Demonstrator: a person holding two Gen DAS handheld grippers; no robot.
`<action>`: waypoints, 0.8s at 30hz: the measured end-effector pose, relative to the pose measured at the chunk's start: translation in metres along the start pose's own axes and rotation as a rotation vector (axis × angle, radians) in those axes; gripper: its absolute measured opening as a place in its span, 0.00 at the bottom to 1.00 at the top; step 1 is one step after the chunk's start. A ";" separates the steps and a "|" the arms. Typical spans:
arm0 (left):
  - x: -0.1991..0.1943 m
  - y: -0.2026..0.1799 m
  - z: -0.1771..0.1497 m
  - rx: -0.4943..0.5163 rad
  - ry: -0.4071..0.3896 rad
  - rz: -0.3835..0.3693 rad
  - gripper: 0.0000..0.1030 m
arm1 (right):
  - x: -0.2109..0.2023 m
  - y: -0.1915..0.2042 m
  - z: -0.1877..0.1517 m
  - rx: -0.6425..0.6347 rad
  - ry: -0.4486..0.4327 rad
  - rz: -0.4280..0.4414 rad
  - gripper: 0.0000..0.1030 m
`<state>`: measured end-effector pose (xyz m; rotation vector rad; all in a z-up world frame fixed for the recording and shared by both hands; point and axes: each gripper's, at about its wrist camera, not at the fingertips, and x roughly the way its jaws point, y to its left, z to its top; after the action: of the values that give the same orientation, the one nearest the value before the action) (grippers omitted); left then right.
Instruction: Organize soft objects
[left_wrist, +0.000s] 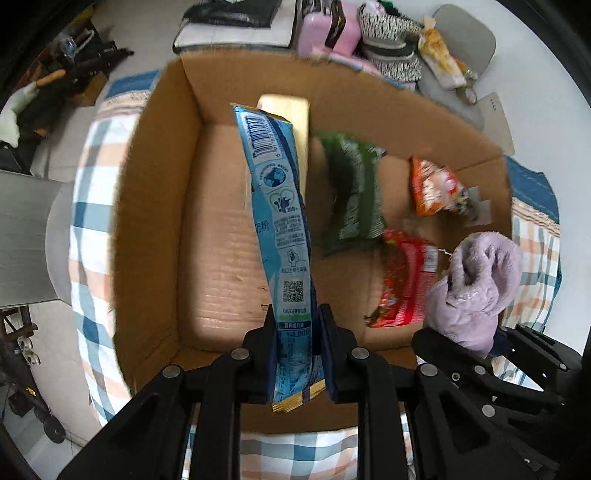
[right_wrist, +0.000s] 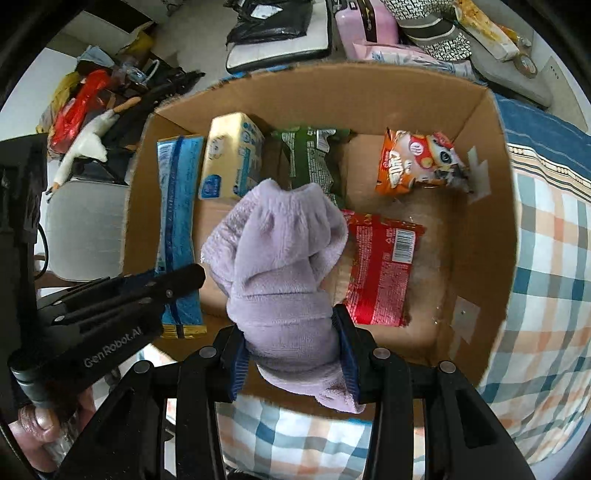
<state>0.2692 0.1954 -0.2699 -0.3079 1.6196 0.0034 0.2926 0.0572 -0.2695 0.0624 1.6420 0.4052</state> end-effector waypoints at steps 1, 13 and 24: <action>0.004 0.001 0.001 0.000 0.010 0.003 0.17 | 0.007 -0.001 0.004 0.007 0.007 0.000 0.43; 0.018 0.006 0.006 0.018 0.048 0.062 0.24 | 0.039 -0.002 0.014 0.024 0.052 -0.029 0.53; -0.017 0.002 -0.011 0.048 -0.063 0.113 0.37 | 0.012 -0.014 0.006 0.051 -0.003 -0.122 0.69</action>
<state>0.2588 0.1986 -0.2528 -0.1772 1.5698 0.0596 0.2998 0.0488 -0.2855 0.0010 1.6435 0.2698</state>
